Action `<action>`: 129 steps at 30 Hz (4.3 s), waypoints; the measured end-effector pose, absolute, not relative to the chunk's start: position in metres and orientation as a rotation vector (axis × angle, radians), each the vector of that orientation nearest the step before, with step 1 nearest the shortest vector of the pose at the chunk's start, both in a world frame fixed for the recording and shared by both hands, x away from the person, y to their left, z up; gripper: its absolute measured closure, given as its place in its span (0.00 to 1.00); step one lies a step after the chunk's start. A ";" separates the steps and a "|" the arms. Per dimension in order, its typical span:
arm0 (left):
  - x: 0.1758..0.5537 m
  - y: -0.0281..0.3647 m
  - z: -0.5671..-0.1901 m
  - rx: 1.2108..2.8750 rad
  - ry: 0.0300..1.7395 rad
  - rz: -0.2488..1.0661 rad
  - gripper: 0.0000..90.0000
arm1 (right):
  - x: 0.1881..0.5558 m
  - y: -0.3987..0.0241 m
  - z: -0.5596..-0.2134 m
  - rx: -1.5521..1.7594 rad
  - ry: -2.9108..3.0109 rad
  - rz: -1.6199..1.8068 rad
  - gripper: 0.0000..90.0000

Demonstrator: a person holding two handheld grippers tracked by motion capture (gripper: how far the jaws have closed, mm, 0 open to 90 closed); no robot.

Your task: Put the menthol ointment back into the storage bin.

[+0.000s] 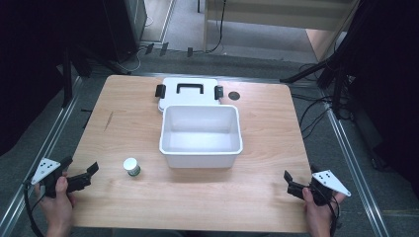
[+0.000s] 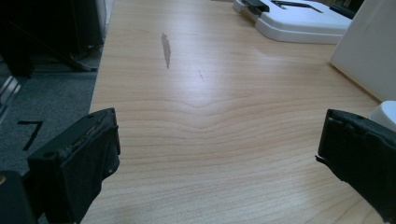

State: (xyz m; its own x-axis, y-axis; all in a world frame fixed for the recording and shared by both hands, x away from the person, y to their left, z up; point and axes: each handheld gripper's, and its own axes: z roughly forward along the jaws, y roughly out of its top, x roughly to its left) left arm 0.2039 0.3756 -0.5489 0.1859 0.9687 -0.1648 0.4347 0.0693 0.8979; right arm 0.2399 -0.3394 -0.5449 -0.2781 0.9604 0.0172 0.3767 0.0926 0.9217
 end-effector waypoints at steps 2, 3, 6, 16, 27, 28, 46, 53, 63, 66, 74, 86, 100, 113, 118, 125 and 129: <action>0.205 0.373 -0.548 1.538 1.401 0.715 0.00 | 0.240 -0.340 -0.545 1.324 1.739 1.176 0.00; 0.206 0.373 -0.548 1.553 1.395 0.710 0.00 | 0.241 -0.341 -0.545 1.327 1.738 1.177 0.00; 0.208 0.369 -0.544 1.604 1.367 0.683 0.00 | 0.241 -0.342 -0.545 1.338 1.735 1.188 0.00; 0.217 0.355 -0.520 1.823 1.243 0.558 0.00 | 0.241 -0.339 -0.545 1.323 1.752 1.159 0.00; 0.227 0.337 -0.499 2.134 1.145 0.420 0.00 | 0.242 -0.338 -0.545 1.328 1.764 1.141 0.00; 0.228 0.335 -0.497 2.152 1.143 0.419 0.00 | 0.242 -0.338 -0.545 1.330 1.763 1.140 0.00; 0.251 0.291 -0.460 2.566 1.020 0.268 0.00 | 0.243 -0.337 -0.545 1.331 1.786 1.130 0.00; 0.262 0.268 -0.459 2.697 0.995 0.291 0.04 | 0.243 -0.335 -0.545 1.321 1.801 1.122 0.00; 0.279 0.251 -0.465 2.785 1.006 0.240 0.19 | 0.243 -0.335 -0.545 1.322 1.807 1.115 0.00; 0.283 0.249 -0.469 2.791 1.014 0.236 0.25 | 0.243 -0.335 -0.545 1.319 1.809 1.114 0.00; 0.291 0.241 -0.474 2.797 1.012 0.192 0.36 | 0.244 -0.335 -0.545 1.320 1.814 1.108 0.00; 0.300 0.230 -0.483 2.820 1.039 0.160 0.44 | 0.244 -0.335 -0.546 1.321 1.824 1.100 0.00; 0.307 0.229 -0.476 2.867 1.032 0.099 0.57 | 0.244 -0.335 -0.546 1.324 1.825 1.100 0.00; 0.320 0.235 -0.439 2.848 1.014 0.134 0.57 | 0.244 -0.334 -0.546 1.322 1.826 1.095 0.00; 0.325 0.232 -0.425 2.860 1.004 0.148 0.57 | 0.244 -0.334 -0.546 1.323 1.826 1.096 0.00; 0.334 0.232 -0.398 2.855 0.994 0.179 0.57 | 0.244 -0.334 -0.546 1.320 1.828 1.097 0.00; 0.336 0.229 -0.383 2.869 0.966 0.197 0.57 | 0.244 -0.334 -0.546 1.321 1.830 1.097 0.00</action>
State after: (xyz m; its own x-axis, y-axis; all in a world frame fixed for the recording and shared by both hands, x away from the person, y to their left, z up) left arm 0.3361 0.2289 -0.3828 0.7894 0.6075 0.0882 0.5935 -0.7920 0.1435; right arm 0.2441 -0.3341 -0.5456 -0.3061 0.9519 -0.0152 0.4354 0.1541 0.8869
